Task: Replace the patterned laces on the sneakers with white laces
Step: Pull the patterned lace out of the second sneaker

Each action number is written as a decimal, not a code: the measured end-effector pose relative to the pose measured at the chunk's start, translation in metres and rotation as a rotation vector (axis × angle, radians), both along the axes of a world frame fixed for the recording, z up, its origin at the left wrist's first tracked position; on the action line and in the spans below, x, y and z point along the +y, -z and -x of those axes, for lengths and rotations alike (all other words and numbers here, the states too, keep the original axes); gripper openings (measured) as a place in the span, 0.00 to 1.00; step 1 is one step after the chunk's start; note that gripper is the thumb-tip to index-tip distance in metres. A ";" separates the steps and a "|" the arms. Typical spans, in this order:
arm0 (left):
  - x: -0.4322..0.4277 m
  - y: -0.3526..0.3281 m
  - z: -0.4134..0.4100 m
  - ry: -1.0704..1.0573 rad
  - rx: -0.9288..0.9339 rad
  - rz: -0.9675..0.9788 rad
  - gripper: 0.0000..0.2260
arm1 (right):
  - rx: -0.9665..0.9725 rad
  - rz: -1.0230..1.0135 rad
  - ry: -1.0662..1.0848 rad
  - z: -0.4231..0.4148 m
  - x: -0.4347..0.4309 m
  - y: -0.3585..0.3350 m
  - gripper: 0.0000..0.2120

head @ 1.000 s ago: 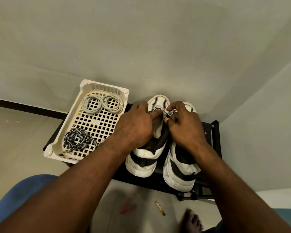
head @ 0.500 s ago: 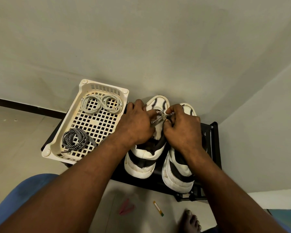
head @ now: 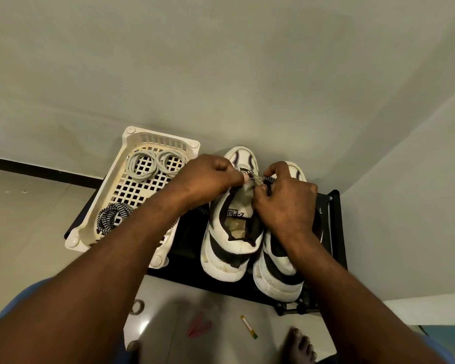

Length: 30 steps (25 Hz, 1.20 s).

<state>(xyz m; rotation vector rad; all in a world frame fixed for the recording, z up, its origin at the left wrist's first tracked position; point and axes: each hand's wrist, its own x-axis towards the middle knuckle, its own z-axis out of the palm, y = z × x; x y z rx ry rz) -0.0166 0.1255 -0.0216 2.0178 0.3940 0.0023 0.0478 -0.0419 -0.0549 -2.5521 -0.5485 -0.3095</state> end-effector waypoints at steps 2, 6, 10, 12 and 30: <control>-0.003 -0.002 0.002 0.070 0.017 -0.055 0.16 | -0.002 -0.010 -0.001 0.001 0.000 0.000 0.11; 0.001 -0.019 0.003 -0.224 0.001 0.574 0.15 | -0.004 -0.032 0.003 0.002 0.000 0.001 0.10; 0.009 -0.017 0.010 -0.019 0.055 -0.228 0.17 | 0.015 -0.015 0.012 0.001 0.000 0.002 0.11; 0.009 -0.020 0.012 0.001 -0.084 -0.102 0.16 | 0.031 -0.009 0.008 0.001 0.002 0.002 0.11; 0.014 -0.034 0.018 -0.043 -0.206 0.557 0.11 | 0.054 -0.037 0.016 0.000 0.005 0.006 0.09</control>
